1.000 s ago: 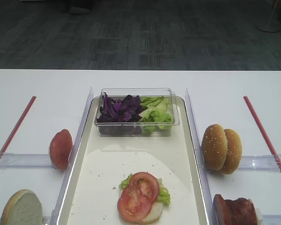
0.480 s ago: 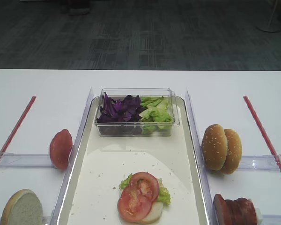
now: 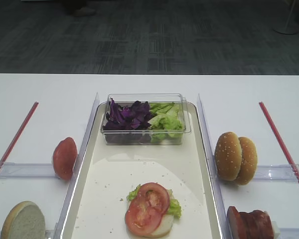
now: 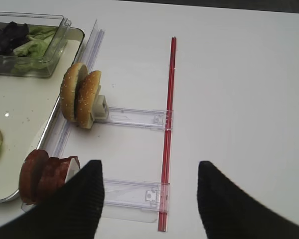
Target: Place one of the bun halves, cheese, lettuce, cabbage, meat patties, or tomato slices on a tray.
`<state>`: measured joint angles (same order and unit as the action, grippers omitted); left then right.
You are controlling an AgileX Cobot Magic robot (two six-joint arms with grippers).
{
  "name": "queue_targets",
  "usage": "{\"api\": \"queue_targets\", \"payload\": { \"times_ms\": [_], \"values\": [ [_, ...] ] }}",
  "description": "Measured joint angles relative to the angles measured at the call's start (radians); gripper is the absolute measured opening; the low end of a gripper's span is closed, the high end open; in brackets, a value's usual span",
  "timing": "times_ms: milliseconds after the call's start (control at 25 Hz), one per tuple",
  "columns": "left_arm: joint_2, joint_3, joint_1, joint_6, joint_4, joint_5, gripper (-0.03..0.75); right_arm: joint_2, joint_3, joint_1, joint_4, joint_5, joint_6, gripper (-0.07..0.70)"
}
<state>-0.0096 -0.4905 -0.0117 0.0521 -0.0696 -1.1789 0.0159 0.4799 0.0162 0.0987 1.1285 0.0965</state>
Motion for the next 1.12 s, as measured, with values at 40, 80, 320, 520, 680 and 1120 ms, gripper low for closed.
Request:
{"api": "queue_targets", "payload": {
  "times_ms": [40, 80, 320, 520, 680, 1120],
  "values": [
    [-0.004, 0.000, 0.000, 0.000, 0.000, -0.001, 0.387, 0.000, 0.000, 0.000, 0.000, 0.000, 0.000, 0.445],
    [-0.004, 0.000, 0.000, 0.000, 0.000, -0.001, 0.387, 0.000, 0.000, 0.000, 0.000, 0.000, 0.000, 0.445],
    [-0.005, 0.000, 0.000, 0.000, 0.000, -0.001, 0.387, 0.000, 0.000, 0.000, 0.000, 0.000, 0.000, 0.445],
    [-0.005, 0.000, 0.000, 0.000, 0.000, -0.002, 0.386, 0.000, 0.000, 0.000, 0.000, 0.000, 0.000, 0.445],
    [-0.005, 0.000, 0.000, 0.000, 0.000, -0.002, 0.386, 0.000, 0.000, 0.000, 0.000, 0.000, 0.000, 0.445],
    [-0.005, 0.000, 0.000, 0.000, 0.000, -0.002, 0.386, 0.000, 0.000, 0.000, 0.000, 0.000, 0.000, 0.445]
  ]
}}
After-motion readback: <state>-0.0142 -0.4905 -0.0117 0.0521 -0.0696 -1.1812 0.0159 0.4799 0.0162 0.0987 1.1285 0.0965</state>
